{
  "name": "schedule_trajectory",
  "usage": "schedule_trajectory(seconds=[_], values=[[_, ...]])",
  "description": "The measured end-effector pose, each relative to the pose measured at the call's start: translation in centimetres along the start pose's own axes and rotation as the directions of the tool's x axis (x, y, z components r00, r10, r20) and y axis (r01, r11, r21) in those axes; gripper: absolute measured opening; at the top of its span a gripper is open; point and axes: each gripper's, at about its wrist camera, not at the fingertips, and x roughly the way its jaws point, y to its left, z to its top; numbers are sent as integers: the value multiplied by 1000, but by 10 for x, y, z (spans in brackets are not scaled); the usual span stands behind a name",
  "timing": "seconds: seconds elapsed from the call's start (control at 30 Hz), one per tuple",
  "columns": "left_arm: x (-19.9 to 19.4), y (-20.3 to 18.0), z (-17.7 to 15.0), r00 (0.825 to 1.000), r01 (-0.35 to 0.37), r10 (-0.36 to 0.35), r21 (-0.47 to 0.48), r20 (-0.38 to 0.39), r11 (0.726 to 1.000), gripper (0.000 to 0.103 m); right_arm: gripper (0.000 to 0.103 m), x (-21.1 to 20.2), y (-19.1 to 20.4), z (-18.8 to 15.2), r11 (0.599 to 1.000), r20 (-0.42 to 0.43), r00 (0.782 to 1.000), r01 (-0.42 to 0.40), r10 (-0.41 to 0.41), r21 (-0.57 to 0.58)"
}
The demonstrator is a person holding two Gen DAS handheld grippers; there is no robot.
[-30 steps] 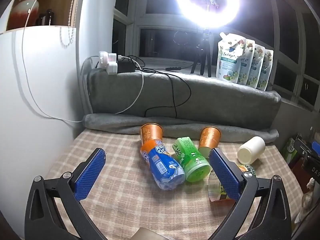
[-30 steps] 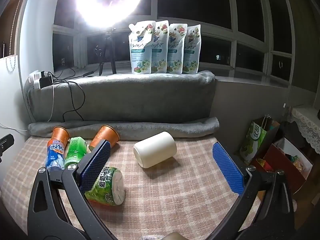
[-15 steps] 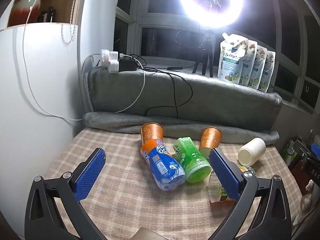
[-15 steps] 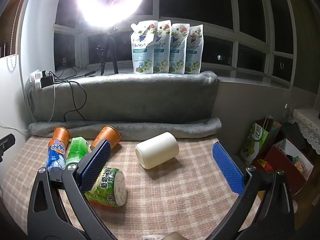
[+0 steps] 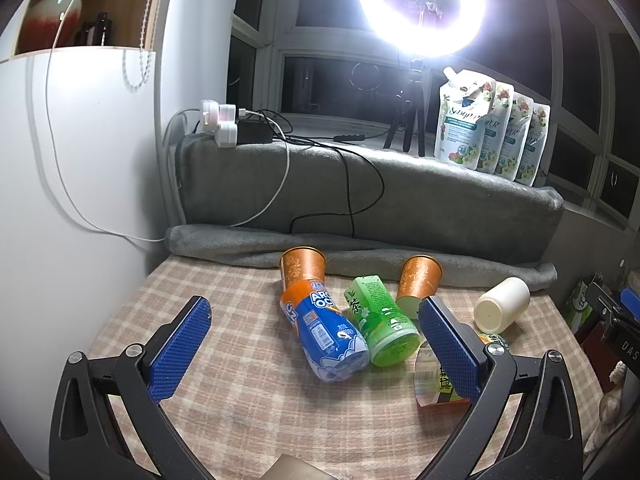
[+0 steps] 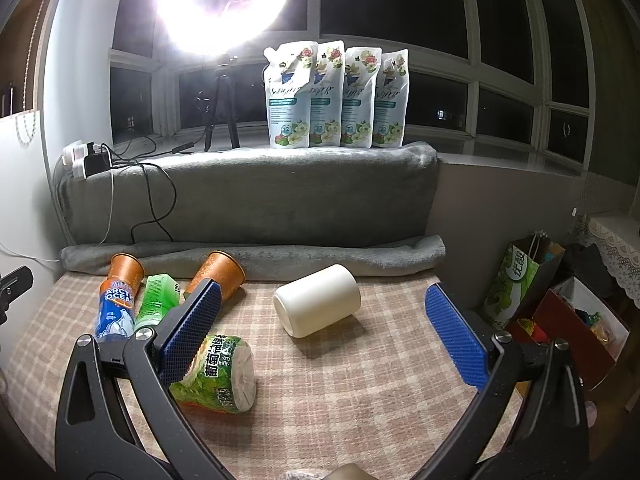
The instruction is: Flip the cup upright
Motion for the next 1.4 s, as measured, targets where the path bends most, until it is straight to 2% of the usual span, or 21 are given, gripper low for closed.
schedule_trajectory(seconds=[1.4], values=[[0, -3, -1, 1000, 0, 0, -4, 1, 1000, 103, 103, 1, 3, 0, 1000, -2, 1000, -6, 6, -2]])
